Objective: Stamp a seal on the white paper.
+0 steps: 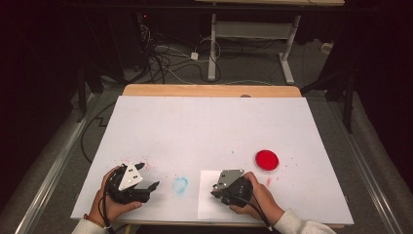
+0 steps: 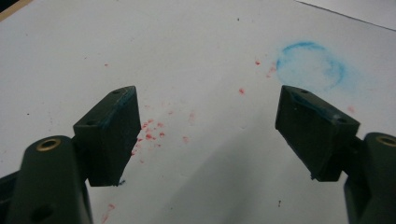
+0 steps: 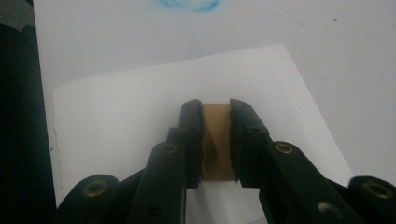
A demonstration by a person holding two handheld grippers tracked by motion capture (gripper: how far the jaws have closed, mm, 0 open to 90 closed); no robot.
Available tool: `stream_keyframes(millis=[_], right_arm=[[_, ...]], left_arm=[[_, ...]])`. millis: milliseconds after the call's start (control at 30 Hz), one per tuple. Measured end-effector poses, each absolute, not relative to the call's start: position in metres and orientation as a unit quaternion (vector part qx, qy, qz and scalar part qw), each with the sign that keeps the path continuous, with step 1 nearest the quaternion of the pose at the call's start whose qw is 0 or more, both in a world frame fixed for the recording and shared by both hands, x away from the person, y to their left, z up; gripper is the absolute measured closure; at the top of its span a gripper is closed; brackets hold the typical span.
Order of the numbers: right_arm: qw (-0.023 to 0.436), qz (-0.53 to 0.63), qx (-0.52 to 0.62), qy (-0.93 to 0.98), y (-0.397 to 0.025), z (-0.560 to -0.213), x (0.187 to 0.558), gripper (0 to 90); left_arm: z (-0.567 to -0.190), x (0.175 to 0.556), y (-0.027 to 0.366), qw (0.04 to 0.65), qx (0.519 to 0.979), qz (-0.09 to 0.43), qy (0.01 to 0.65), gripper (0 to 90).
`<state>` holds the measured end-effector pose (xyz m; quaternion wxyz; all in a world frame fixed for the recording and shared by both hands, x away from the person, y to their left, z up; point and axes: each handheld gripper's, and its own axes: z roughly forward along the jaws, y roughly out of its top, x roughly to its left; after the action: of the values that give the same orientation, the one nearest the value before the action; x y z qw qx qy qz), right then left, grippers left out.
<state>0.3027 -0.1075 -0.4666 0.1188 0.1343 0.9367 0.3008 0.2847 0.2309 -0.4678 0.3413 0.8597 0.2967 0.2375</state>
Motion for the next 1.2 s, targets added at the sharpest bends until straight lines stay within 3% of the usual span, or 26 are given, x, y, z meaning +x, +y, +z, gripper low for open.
stream_keyframes(millis=[1200], right_arm=[[0.115, 0.299, 0.131, 0.938, -0.108, -0.4668, 0.3041, 76.3]], left_arm=[[-0.4696, 0.284, 0.234, 0.34, 0.86, 0.236, 0.3, 22.1]])
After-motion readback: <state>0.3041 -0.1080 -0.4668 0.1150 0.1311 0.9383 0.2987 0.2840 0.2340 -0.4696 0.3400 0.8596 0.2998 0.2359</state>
